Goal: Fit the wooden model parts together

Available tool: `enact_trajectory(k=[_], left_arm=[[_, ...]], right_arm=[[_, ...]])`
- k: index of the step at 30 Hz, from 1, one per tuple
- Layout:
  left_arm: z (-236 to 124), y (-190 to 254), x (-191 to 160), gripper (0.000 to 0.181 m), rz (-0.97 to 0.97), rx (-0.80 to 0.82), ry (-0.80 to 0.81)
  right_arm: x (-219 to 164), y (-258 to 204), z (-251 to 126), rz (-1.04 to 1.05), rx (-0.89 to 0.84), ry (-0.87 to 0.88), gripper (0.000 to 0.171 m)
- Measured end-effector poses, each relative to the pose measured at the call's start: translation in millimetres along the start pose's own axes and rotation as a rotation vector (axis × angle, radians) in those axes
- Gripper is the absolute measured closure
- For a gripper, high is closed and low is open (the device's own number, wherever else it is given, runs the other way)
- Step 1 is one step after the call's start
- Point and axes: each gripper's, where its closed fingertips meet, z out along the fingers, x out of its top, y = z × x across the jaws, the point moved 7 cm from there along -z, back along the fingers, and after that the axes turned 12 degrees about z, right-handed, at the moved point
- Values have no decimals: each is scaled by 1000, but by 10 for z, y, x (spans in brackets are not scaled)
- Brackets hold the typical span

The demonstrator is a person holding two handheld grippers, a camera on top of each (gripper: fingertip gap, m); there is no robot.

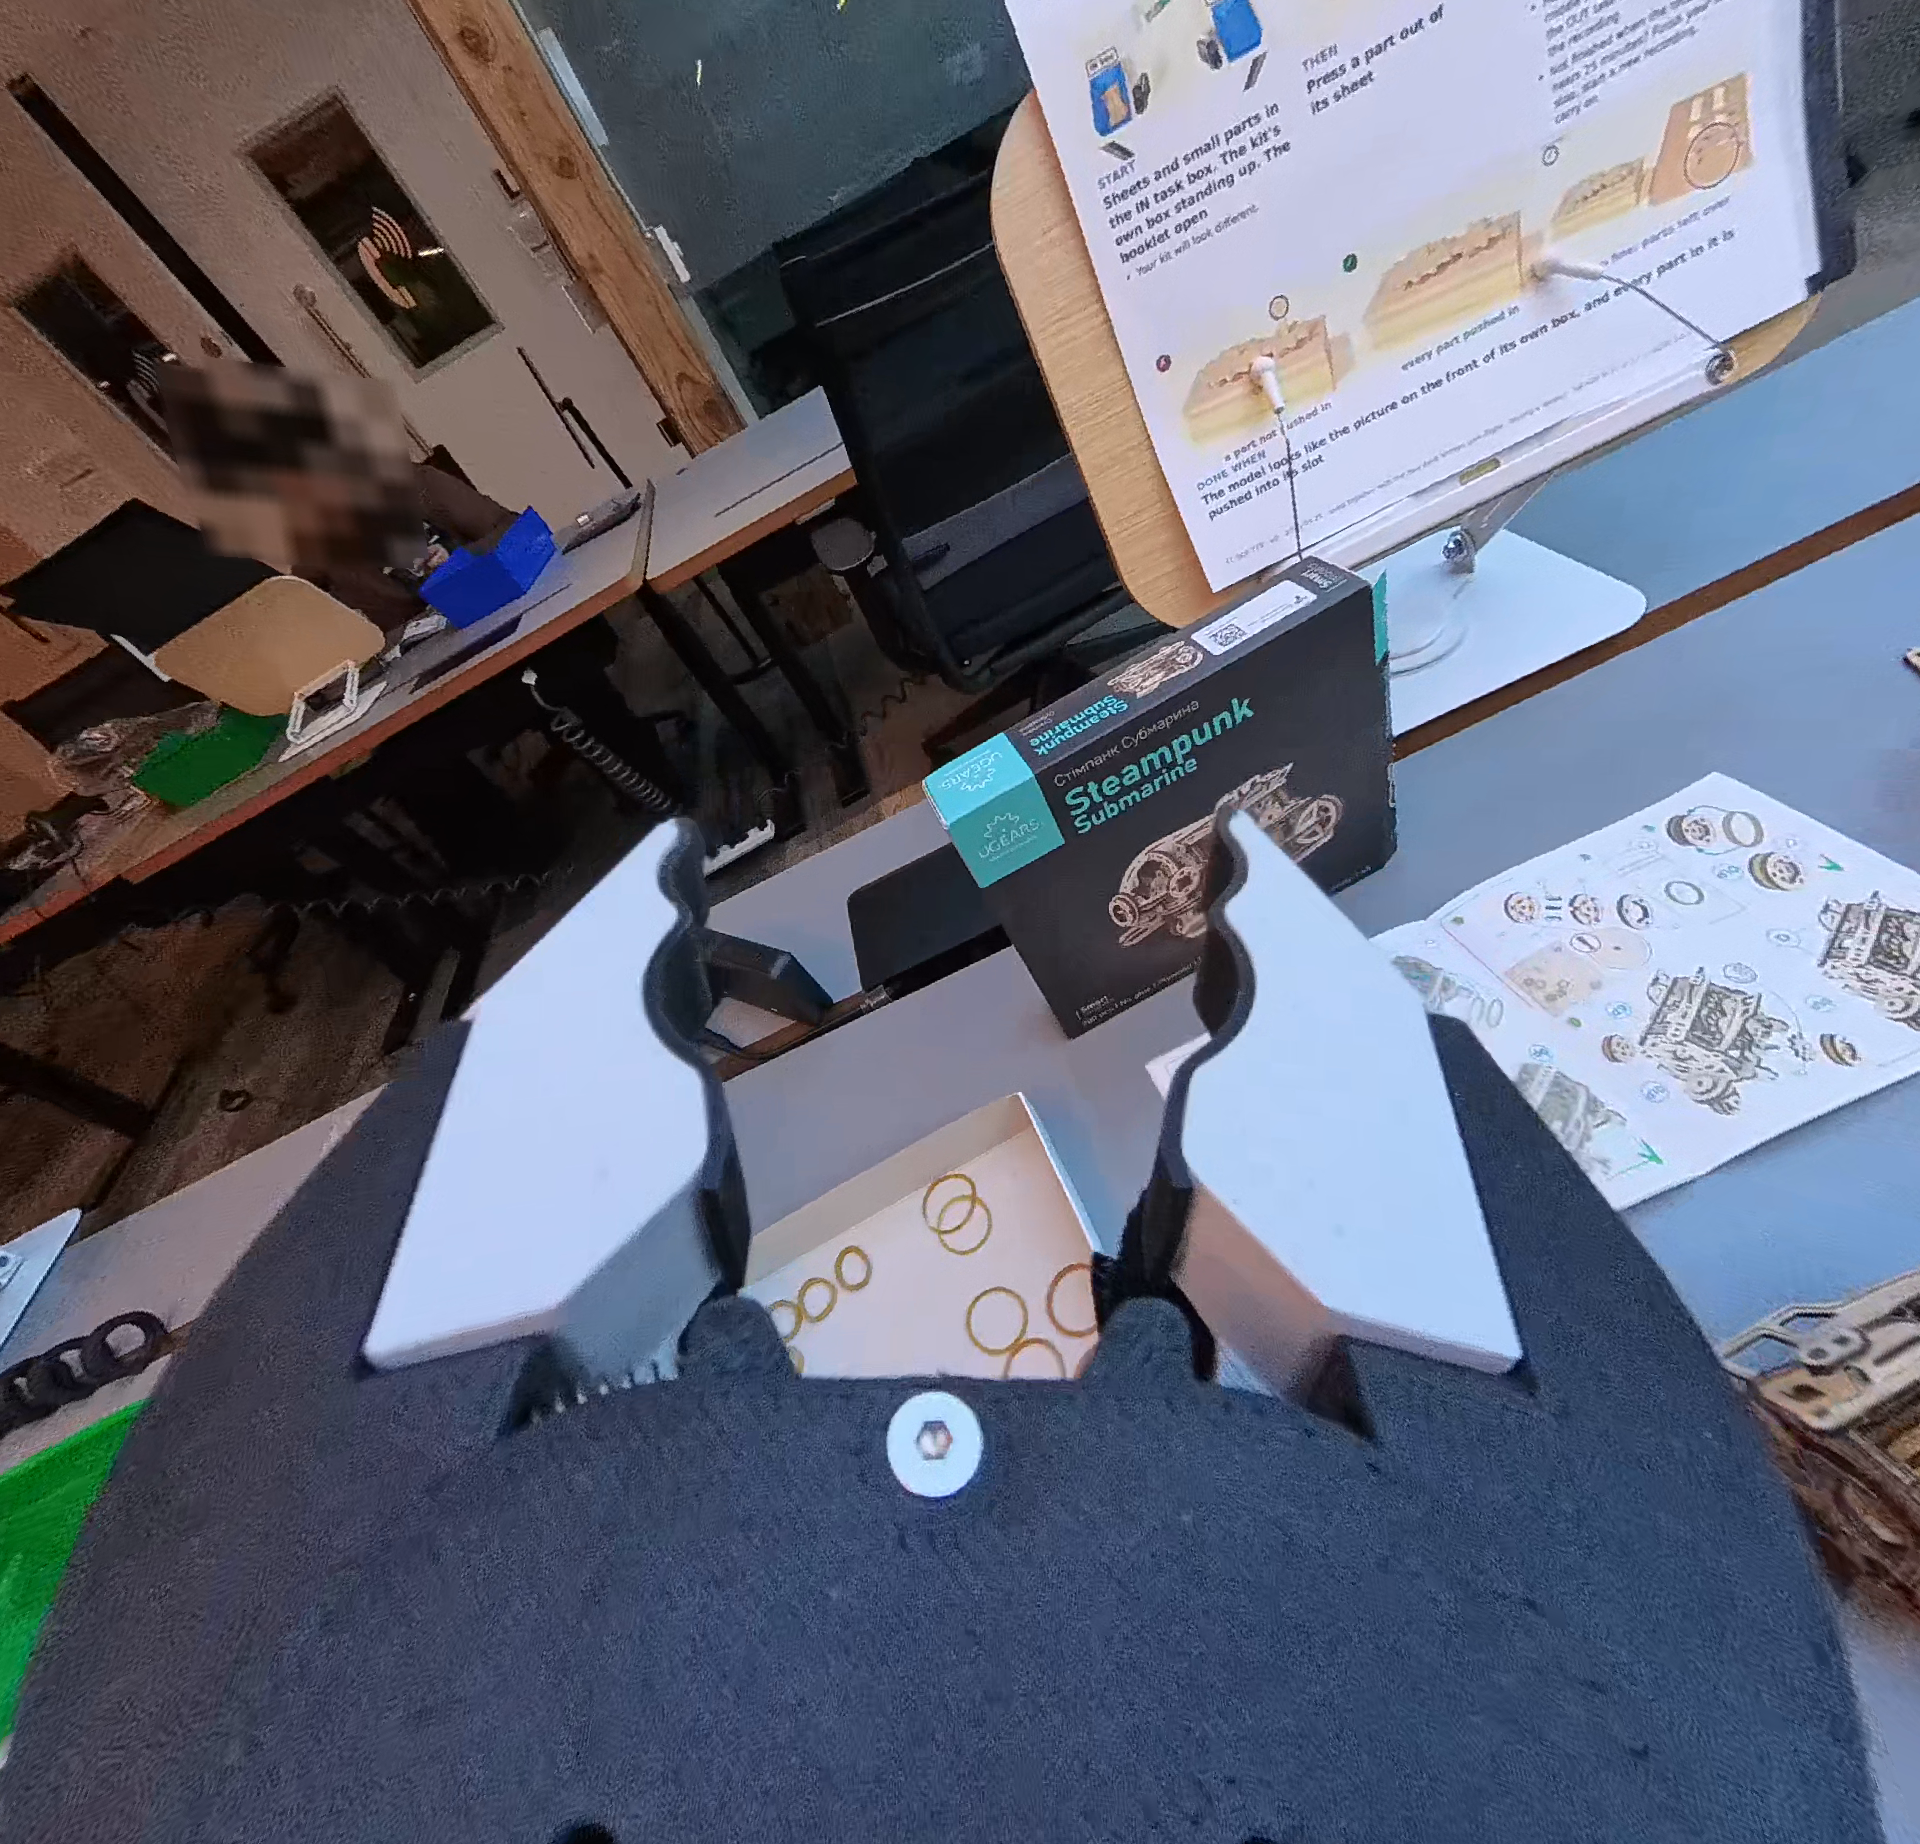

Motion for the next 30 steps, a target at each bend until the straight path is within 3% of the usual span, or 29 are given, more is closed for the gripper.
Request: enact_trajectory(k=[5,19,30], left_arm=[[74,-34,-55,85,-11,32,-19],[201,-20,-181,87,-22,29,-92],[184,119,-93,91,-10,-40,-54]], right_arm=[[35,-19,117,-47,38,-38,127],[46,10,192,37,114,-18,162],[263,-257,101,93,129,84,169]])
